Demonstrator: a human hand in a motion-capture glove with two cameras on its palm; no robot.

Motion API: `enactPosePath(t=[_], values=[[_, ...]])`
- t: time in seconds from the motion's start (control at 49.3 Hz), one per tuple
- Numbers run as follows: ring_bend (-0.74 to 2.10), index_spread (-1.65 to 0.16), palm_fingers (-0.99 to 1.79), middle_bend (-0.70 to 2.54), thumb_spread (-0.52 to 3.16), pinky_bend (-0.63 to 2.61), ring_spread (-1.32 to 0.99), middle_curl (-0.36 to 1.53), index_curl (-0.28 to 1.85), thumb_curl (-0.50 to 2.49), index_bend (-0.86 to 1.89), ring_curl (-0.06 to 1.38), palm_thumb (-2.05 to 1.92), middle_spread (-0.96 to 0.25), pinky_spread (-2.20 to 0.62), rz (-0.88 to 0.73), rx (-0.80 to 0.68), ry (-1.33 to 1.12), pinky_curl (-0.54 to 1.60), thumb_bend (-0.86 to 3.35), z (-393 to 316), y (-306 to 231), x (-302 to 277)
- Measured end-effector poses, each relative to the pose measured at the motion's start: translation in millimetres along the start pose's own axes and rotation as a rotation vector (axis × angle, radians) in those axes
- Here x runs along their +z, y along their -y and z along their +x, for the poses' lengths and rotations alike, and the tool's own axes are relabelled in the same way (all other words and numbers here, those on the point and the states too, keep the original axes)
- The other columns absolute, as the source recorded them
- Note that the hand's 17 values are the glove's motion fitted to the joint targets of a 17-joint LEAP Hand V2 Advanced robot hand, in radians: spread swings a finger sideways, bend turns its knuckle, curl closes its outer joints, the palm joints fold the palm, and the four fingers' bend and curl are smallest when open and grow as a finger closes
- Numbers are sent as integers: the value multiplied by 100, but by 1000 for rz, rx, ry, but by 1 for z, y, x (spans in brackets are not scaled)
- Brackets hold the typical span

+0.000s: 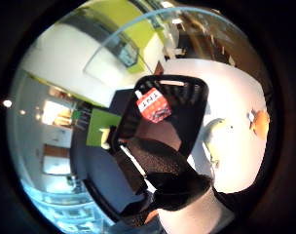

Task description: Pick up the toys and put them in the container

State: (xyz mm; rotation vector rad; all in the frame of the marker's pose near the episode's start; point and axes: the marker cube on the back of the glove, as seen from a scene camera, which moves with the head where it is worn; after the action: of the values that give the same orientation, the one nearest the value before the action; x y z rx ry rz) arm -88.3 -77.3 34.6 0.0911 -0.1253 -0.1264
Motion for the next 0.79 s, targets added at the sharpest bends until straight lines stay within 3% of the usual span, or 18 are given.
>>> enactPosePath(t=[0.223, 0.791], values=[[41, -31, -20, 13, 102, 131, 2, 28, 31, 23, 11, 34, -12, 1, 3, -52, 67, -35, 37, -9, 60, -8, 50], [35, -29, -19, 13, 100, 124, 3, 25, 22, 18, 10, 33, -11, 0, 4, -327, 118, -50, 34, -8, 91, -54, 212]])
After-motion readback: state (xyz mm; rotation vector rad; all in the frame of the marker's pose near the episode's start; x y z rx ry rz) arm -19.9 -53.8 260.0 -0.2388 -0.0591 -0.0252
